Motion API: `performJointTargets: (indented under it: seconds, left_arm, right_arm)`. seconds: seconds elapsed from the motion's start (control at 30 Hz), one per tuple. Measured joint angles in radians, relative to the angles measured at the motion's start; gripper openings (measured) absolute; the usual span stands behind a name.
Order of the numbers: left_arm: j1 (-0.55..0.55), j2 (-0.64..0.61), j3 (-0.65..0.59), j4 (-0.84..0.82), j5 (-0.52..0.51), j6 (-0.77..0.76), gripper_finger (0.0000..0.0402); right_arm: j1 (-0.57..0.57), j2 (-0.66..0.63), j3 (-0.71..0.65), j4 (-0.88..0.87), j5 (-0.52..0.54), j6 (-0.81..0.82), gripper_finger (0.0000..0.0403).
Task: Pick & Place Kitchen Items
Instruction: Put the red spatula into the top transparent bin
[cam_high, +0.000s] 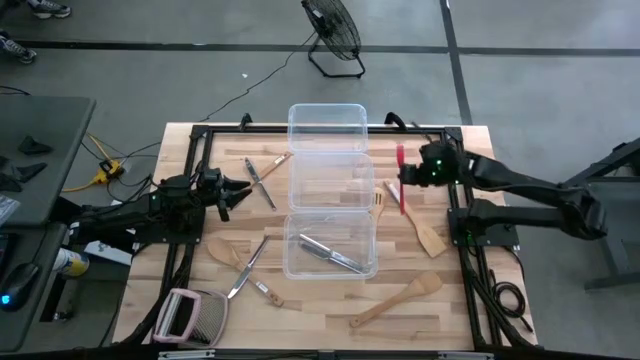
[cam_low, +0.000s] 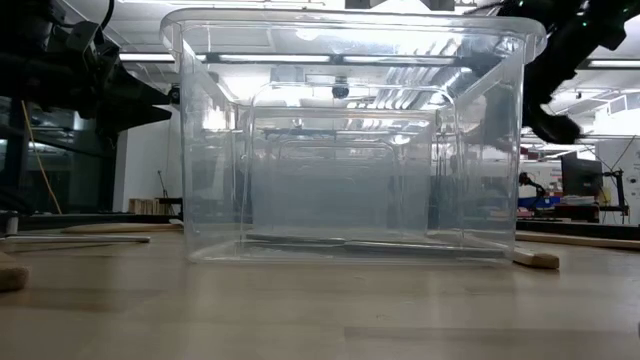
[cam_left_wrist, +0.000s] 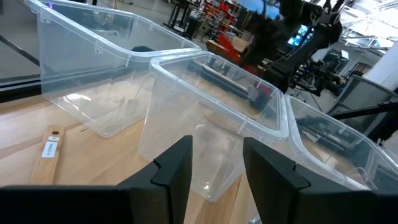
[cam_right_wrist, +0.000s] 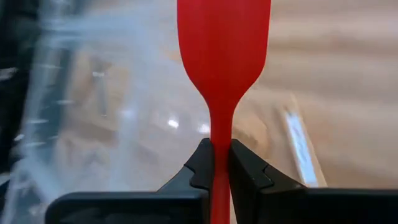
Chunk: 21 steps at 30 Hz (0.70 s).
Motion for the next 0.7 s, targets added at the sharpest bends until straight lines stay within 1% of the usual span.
performJointTargets:
  seconds: [0.17, 0.33, 0.43, 0.53, 0.63, 0.7]
  left_arm:
    - [0.0, 0.0, 0.0, 0.0, 0.0, 0.0, 0.0143]
    - [0.0, 0.0, 0.0, 0.0, 0.0, 0.0, 0.0143]
    - [0.0, 0.0, 0.0, 0.0, 0.0, 0.0, 0.0143]
    - [0.0, 0.0, 0.0, 0.0, 0.0, 0.0, 0.0143]
    - [0.0, 0.0, 0.0, 0.0, 0.0, 0.0, 0.0143]
    - [0.0, 0.0, 0.0, 0.0, 0.0, 0.0, 0.0143]
  right_arm:
    - [-0.052, -0.033, 0.0, 0.168, -0.061, -0.248, 0.0019]
    - [-0.106, -0.028, 0.0, 0.347, -0.161, -0.519, 0.0019]
    - [-0.137, -0.003, 0.001, 0.416, -0.174, -0.586, 0.0019]
    - [-0.167, 0.035, 0.014, 0.437, -0.187, -0.616, 0.0019]
    - [-0.191, 0.084, 0.084, 0.443, -0.197, -0.677, 0.0019]
    - [-0.209, 0.133, 0.146, 0.422, -0.224, -0.721, 0.0019]
